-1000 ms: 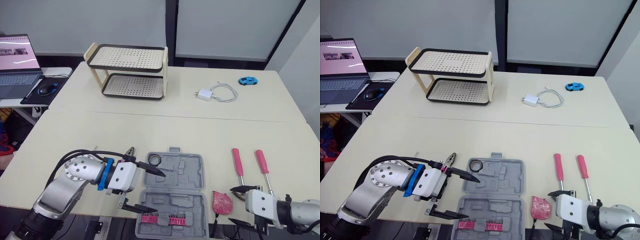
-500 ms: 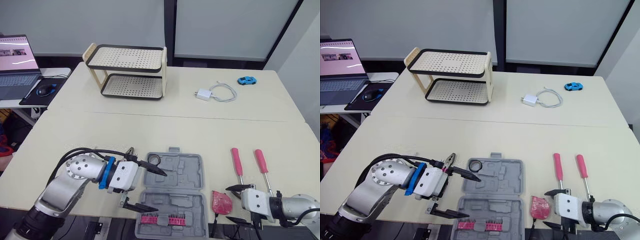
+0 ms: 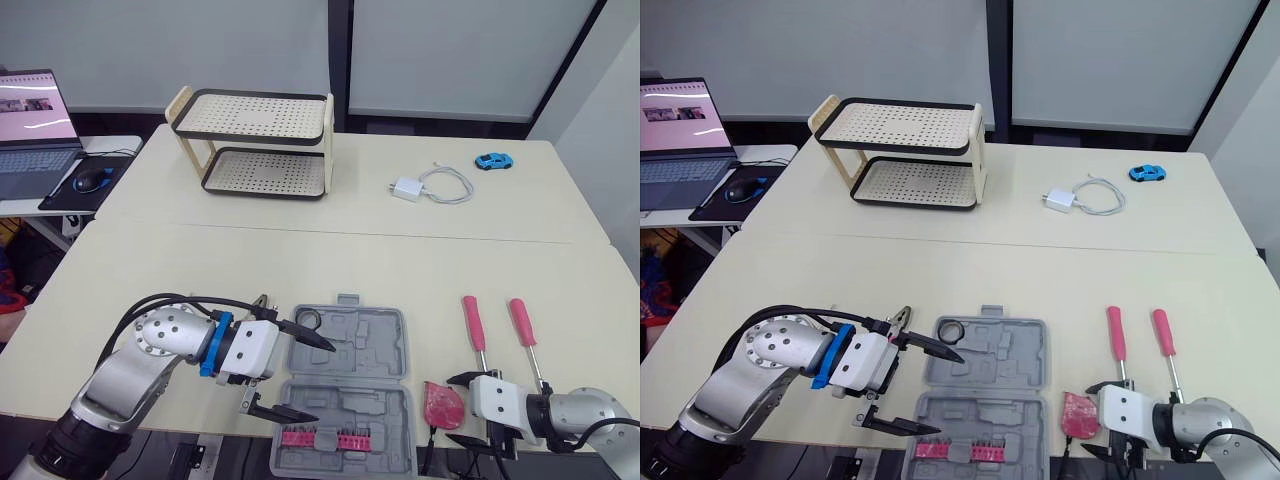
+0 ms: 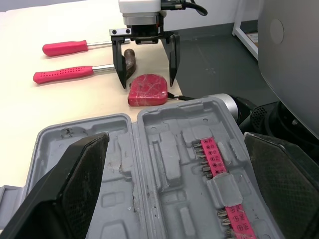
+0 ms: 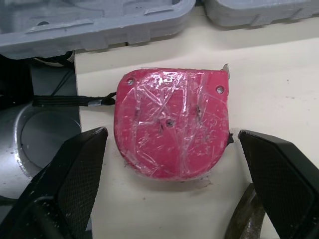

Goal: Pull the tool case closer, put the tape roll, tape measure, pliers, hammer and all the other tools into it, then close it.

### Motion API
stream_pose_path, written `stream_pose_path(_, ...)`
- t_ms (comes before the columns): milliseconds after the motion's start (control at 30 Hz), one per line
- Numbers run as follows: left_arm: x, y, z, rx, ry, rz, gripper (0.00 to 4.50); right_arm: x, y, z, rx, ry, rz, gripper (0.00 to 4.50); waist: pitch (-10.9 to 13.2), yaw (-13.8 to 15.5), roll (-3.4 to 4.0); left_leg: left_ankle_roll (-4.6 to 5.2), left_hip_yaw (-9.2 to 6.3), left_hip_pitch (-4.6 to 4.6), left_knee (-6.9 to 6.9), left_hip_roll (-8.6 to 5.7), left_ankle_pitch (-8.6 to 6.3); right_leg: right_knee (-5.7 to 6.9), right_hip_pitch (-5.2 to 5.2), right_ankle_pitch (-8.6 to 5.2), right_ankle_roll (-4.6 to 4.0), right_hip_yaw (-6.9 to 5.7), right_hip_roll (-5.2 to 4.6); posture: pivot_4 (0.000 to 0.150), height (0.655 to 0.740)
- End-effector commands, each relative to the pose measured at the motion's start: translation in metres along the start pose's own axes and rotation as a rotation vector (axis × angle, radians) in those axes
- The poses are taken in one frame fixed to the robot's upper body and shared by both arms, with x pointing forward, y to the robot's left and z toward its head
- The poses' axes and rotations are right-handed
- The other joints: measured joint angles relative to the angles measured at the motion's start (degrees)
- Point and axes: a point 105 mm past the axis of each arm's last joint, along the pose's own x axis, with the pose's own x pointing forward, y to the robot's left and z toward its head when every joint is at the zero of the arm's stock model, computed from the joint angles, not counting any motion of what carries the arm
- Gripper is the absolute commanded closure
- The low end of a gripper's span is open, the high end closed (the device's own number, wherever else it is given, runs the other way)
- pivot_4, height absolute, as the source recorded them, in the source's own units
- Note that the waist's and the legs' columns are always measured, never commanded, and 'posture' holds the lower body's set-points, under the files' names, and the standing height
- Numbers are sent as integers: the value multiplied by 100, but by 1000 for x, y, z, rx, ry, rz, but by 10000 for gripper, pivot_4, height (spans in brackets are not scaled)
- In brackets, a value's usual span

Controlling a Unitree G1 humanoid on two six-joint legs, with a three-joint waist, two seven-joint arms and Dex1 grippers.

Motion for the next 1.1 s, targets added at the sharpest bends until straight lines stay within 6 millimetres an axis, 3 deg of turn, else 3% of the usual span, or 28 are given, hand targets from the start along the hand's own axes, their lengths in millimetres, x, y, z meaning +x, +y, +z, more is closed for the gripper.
stream_pose_path(33, 5, -1, 6, 29, -9, -14, 0, -1, -1, 3, -11, 4, -7, 175, 0, 3, 0, 0, 0, 0, 0, 0, 0, 0, 0, 0, 0, 0, 0, 1500, 7350)
stream_pose_path(667, 5, -3, -4, 16, -2, 8, 0, 8, 7, 10, -14, 2, -4, 175, 0, -1, 0, 0, -1, 0, 0, 0, 0, 0, 0, 0, 0, -1, 0, 1500, 7350)
stream_pose_path(767, 5, -2, -5, 14, -1, 13, 0, 8, 4, 10, -8, 3, -20, 6072, 0, -2, 0, 0, 0, 1, 0, 0, 0, 0, 0, 0, 0, 0, 0, 1500, 7350)
stream_pose_path(833, 5, -2, -6, 13, 0, 15, 0, 9, 3, 10, -5, 4, -28, 12399, 0, -1, 0, 0, 0, 1, 0, 0, 0, 0, 0, 0, 0, 0, 0, 1500, 7350)
stream_pose_path(1100, -5, 6, -10, -28, 15, 81, 0, -7, -10, 23, -16, 3, -67, 13147, 0, -3, 1, 0, 0, 0, 0, 0, 0, 0, -1, 0, 0, 0, 0, 1500, 7350)
